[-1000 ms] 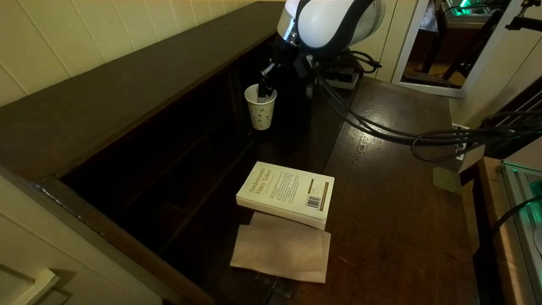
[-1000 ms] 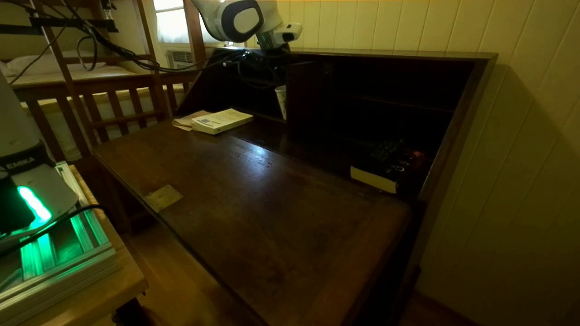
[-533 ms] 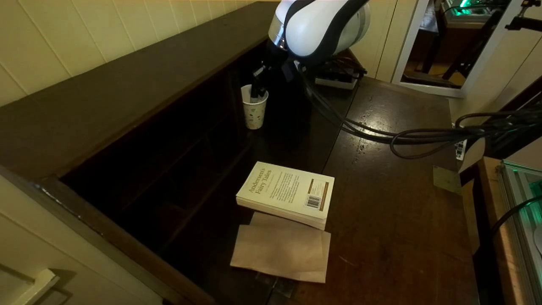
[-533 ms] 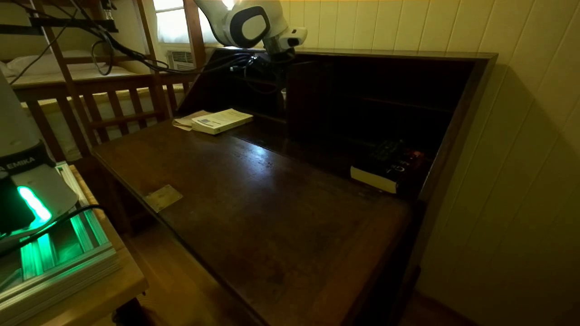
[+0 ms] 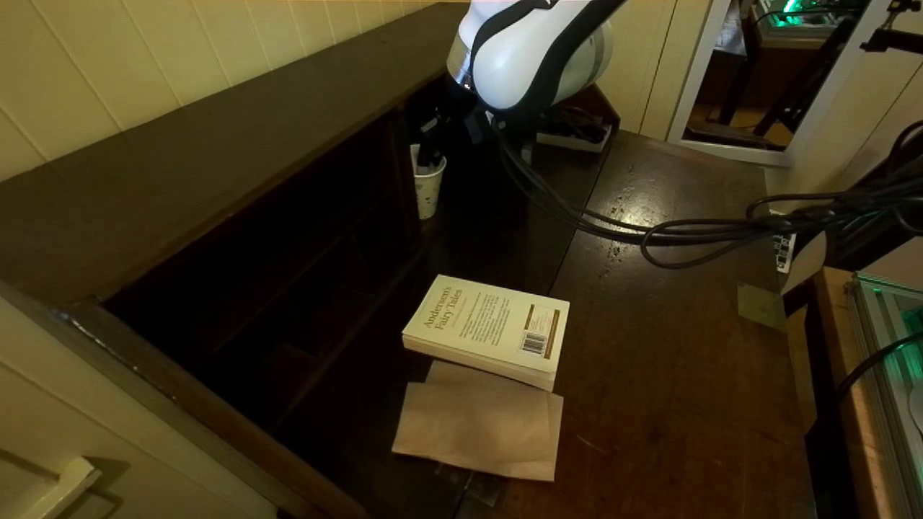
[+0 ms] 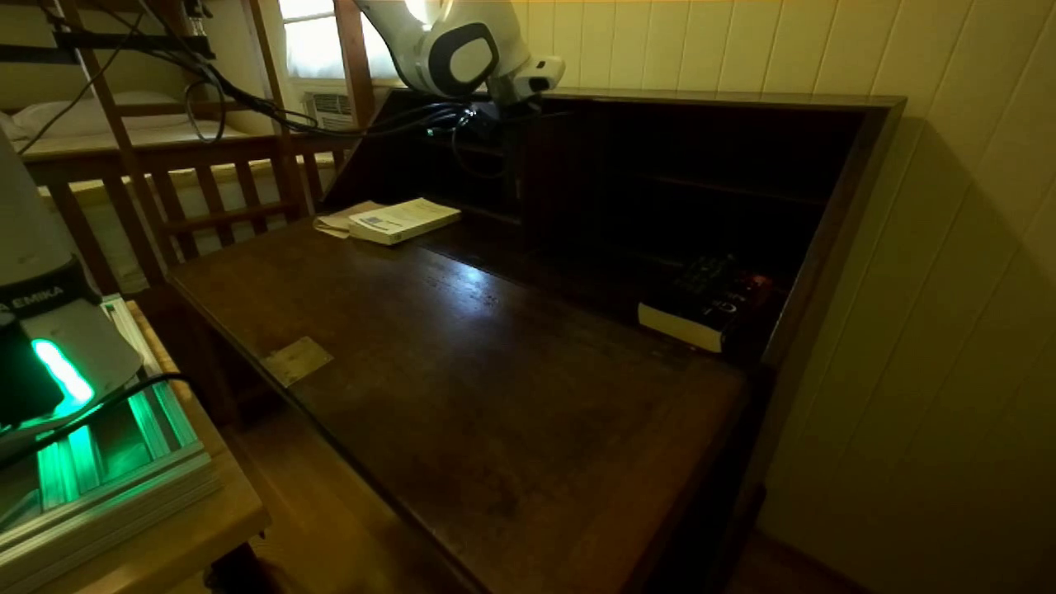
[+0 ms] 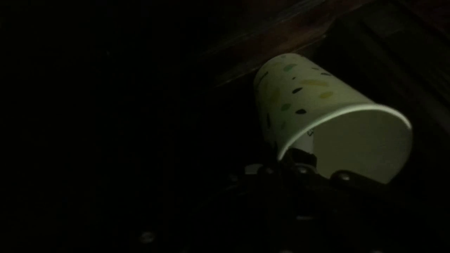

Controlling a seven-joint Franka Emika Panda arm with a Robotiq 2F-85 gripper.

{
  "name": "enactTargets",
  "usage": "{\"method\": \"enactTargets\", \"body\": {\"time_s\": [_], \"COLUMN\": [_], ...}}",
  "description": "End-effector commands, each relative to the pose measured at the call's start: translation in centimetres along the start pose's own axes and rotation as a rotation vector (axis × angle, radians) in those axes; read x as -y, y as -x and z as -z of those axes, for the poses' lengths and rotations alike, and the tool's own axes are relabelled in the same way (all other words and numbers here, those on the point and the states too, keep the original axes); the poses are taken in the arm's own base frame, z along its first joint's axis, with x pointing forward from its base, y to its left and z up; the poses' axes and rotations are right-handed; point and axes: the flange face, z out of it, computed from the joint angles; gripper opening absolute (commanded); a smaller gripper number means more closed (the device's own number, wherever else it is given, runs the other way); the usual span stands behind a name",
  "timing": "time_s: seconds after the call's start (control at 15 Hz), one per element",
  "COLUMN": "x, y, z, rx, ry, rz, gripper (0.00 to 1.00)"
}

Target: Open the compartment on the dresser, put the cup inside then close it

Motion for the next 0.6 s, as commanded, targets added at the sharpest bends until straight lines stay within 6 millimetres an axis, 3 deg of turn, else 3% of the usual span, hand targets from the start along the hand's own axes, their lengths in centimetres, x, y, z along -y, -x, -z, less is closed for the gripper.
{"method": "enactTargets", "body": {"time_s": [0.0, 0.07, 0.53], "x": [0.48, 0.51, 0.79], "y": [-0.69, -0.72, -0.79], "z": [-0.81, -0.82, -1.03], "rx": [-0.026, -0.027, -0.023], "ry": [-0.004, -0.003, -0.004], "rz": [-0.027, -0.026, -0.021], "gripper": [0.11, 0.29, 0.76]}}
